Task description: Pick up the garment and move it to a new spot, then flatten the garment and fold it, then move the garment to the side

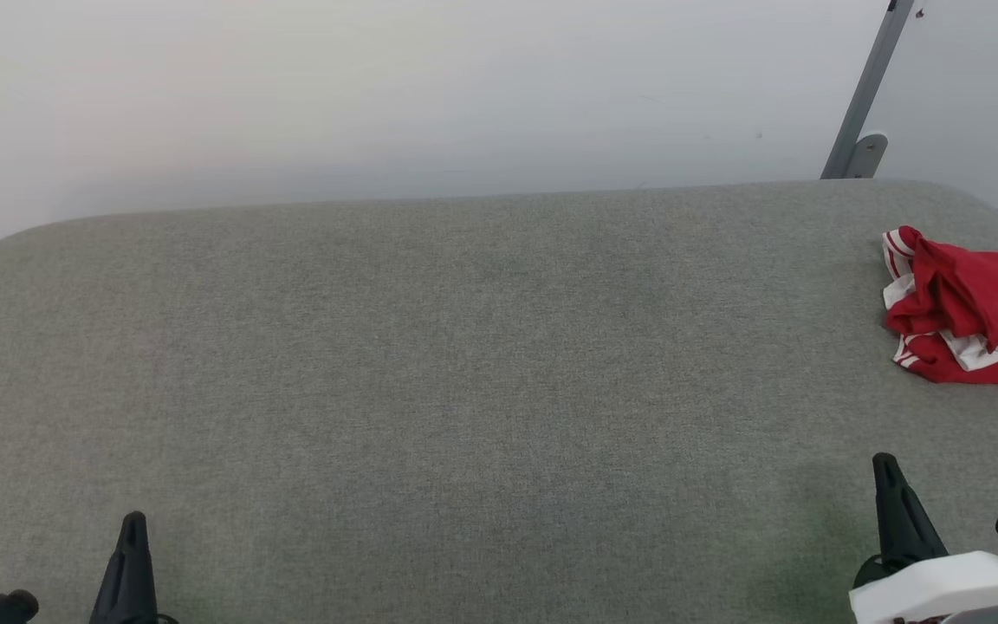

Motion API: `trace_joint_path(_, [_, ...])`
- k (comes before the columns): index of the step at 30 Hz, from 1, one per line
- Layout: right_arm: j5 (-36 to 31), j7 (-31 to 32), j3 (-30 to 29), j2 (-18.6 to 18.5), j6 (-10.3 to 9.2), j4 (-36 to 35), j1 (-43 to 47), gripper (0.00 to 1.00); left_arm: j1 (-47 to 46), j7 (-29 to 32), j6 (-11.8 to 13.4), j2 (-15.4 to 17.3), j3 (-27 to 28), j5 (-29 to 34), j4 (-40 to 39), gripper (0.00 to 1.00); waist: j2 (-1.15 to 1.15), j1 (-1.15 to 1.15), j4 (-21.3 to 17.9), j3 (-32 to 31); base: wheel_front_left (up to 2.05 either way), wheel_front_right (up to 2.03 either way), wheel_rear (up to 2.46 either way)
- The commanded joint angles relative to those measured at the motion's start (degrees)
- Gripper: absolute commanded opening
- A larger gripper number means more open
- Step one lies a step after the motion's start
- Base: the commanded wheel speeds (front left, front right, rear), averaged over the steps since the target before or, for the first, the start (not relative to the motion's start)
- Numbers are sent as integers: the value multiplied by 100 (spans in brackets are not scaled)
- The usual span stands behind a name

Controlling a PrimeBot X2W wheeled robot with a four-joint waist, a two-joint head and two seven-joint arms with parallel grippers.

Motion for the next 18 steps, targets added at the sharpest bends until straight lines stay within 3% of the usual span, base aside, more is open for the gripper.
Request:
trace_joint_path(1, [209,37,-16,-18,0,-104,-152,0,-186,52,-4,48,18,-213,-70,0,0,0,-1,1,0,0,0])
trace_joint_path(18, [1520,369,-46,60,0,-110,-317,0,-460,441,-9,-114,3,-1459,-15,0,0,0,-9,17,0,0,0])
